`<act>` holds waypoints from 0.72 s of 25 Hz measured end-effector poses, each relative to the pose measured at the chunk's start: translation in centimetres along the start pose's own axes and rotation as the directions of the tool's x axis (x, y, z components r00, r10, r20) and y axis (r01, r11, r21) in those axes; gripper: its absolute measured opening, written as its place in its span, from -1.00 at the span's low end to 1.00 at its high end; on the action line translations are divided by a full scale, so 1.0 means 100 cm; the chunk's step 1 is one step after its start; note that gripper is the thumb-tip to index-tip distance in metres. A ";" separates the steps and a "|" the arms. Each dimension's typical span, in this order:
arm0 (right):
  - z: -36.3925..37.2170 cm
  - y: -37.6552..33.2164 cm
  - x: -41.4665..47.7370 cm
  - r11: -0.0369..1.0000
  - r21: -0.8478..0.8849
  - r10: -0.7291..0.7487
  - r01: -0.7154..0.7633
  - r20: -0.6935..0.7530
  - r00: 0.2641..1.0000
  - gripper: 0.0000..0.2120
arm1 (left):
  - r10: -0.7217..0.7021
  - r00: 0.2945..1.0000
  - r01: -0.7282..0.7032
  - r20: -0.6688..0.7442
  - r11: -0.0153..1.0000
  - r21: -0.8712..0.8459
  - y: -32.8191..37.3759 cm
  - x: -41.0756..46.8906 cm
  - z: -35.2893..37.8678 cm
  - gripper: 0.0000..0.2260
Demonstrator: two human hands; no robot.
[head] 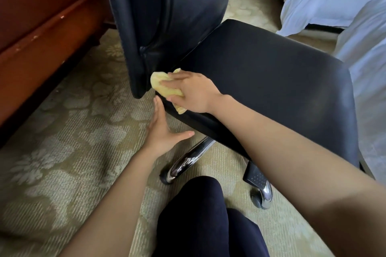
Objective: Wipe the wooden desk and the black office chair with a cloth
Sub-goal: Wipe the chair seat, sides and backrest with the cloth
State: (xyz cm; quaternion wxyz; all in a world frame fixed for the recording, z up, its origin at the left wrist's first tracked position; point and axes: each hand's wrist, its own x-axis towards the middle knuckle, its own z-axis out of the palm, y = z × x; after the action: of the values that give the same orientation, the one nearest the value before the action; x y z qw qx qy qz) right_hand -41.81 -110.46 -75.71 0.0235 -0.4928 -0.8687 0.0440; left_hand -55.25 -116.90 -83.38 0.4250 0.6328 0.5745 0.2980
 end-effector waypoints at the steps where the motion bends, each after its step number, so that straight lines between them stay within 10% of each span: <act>1: -0.002 0.001 -0.004 0.998 -0.015 -0.067 0.067 0.017 0.998 -0.53 | 0.008 1.000 -0.008 -0.006 1.000 0.014 0.001 0.001 -0.001 0.12; 13: 0.004 0.034 -0.151 0.897 -0.272 -0.366 0.348 -0.014 0.931 -0.72 | -0.132 0.991 0.132 -0.020 0.991 0.001 0.015 0.013 -0.016 -0.33; 18: -0.002 0.053 -0.216 0.802 -0.417 -0.434 0.427 0.084 0.897 -0.73 | -0.245 0.967 0.237 -0.068 0.965 -0.111 0.034 0.012 0.007 0.04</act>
State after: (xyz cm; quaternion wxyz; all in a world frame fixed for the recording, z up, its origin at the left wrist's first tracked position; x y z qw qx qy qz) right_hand -26.21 -126.30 -76.03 -0.0683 -0.2764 -0.9457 -0.1566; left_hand -52.83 -115.79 -80.79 0.4661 0.5233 0.6480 0.2984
